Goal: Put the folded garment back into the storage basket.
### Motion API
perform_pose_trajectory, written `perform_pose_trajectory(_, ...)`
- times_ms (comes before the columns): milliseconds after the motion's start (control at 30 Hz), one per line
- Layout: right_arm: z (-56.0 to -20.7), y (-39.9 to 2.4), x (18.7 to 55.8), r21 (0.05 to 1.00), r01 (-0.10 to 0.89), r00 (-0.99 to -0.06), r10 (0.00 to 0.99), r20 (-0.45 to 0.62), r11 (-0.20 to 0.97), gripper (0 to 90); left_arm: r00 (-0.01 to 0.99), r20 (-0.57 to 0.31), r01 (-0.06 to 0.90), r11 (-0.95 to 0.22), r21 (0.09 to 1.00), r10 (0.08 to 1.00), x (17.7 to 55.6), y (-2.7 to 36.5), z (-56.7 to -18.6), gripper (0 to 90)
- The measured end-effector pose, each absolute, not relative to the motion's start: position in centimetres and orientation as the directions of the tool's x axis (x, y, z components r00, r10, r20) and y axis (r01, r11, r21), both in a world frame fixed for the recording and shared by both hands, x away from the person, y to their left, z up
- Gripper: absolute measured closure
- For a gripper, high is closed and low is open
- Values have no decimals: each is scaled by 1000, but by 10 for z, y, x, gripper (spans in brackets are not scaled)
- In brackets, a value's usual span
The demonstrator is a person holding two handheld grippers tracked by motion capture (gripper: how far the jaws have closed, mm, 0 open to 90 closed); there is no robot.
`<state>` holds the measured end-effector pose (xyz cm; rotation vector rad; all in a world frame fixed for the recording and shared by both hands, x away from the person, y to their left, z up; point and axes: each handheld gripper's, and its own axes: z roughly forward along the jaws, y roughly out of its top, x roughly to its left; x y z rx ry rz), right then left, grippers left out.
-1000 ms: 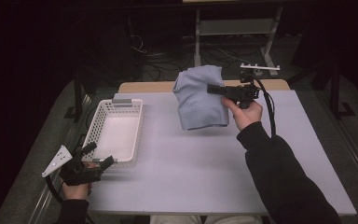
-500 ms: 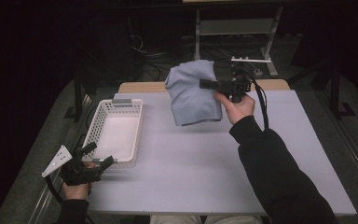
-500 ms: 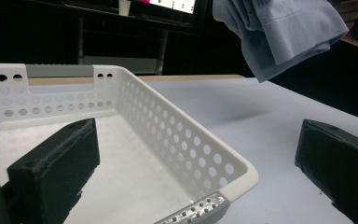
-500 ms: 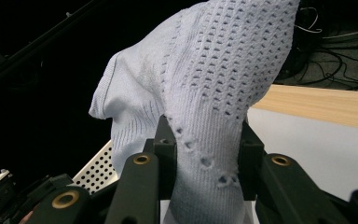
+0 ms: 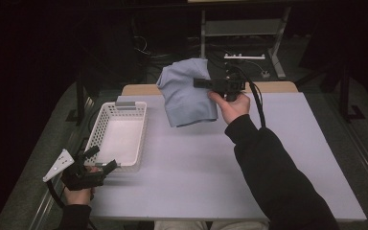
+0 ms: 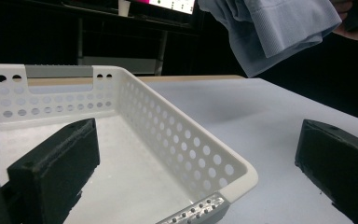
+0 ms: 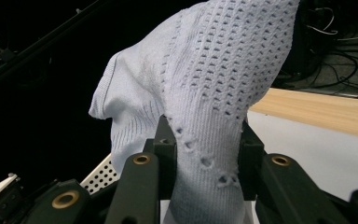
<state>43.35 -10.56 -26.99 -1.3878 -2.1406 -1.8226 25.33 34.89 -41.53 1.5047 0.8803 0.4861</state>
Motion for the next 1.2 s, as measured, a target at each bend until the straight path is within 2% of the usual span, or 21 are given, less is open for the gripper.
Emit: perform_pose_trajectory(1200, -239, -22, 446, 816, 579, -678, 557, 480, 1, 683, 622, -200, 236, 62, 970, 757, 254, 349, -415, 0)
